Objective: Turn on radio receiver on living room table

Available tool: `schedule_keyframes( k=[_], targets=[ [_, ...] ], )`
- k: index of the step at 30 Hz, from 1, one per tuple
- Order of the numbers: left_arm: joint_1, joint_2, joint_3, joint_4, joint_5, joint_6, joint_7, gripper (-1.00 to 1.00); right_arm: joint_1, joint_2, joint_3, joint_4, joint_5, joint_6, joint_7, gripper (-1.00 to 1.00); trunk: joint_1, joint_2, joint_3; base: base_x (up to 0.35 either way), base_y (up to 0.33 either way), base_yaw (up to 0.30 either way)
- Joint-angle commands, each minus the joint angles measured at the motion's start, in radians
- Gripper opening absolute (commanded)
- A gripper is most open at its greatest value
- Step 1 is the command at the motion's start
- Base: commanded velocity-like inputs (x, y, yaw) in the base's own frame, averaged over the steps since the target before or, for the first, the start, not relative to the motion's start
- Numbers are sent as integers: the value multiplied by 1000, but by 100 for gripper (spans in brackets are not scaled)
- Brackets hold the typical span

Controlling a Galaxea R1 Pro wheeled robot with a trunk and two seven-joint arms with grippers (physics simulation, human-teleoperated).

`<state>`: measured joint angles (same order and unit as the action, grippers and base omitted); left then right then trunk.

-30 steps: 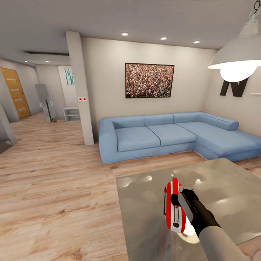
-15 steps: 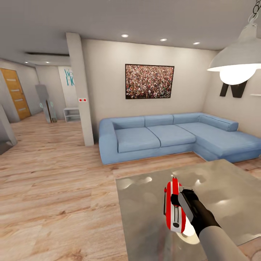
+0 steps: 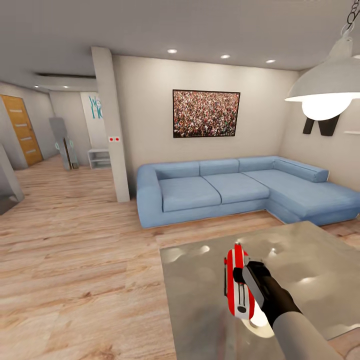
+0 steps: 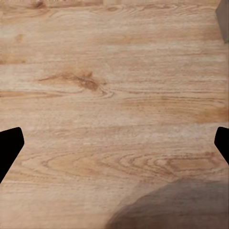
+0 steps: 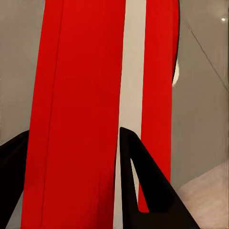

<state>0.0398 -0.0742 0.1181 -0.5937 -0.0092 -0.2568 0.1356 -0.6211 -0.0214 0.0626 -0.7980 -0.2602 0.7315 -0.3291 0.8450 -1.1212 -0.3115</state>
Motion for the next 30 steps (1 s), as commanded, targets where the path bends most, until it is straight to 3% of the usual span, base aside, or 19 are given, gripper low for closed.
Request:
schedule_keyframes(
  k=[1, 6, 11, 14, 19, 22, 26, 30],
  targets=[
    [0, 0, 0, 0, 0, 0, 0, 100, 0, 0, 9, -3, 5, -2, 0, -100, -4, 7, 3, 0, 0, 0],
    [0, 0, 0, 0, 0, 1, -1, 100, 0, -1, 22, -13, 7, -24, 0, -100, -23, 42, 19, 0, 0, 0],
    [0, 0, -1, 0, 0, 1, -2, 100, 0, -2, 24, -19, 28, -62, -1, -100, -23, 42, 19, 0, 0, 0],
    [0, 1, -1, 0, 0, 0, -2, 100, 0, -3, 25, -19, 75, -114, -1, -100, -23, 42, 19, 0, 0, 0],
    [0, 1, -1, 0, 0, -1, -2, 100, 0, -2, 38, -22, 204, -224, -1, -100, -23, 42, 19, 0, 0, 0],
    [0, 1, -1, 0, 0, 0, -2, 100, 0, -2, 52, -26, 248, -274, -3, -100, -23, 42, 19, 0, 0, 0],
    [0, 1, -1, 1, 0, 0, -2, 100, 0, -3, 62, -29, 295, -303, -5, -100, -23, 42, 19, 0, 0, 0],
    [0, 1, -1, 1, 0, -1, -2, 100, 0, -2, 67, -30, 394, -312, -9, -100, -23, 42, 19, 0, 0, 0]
  ],
)
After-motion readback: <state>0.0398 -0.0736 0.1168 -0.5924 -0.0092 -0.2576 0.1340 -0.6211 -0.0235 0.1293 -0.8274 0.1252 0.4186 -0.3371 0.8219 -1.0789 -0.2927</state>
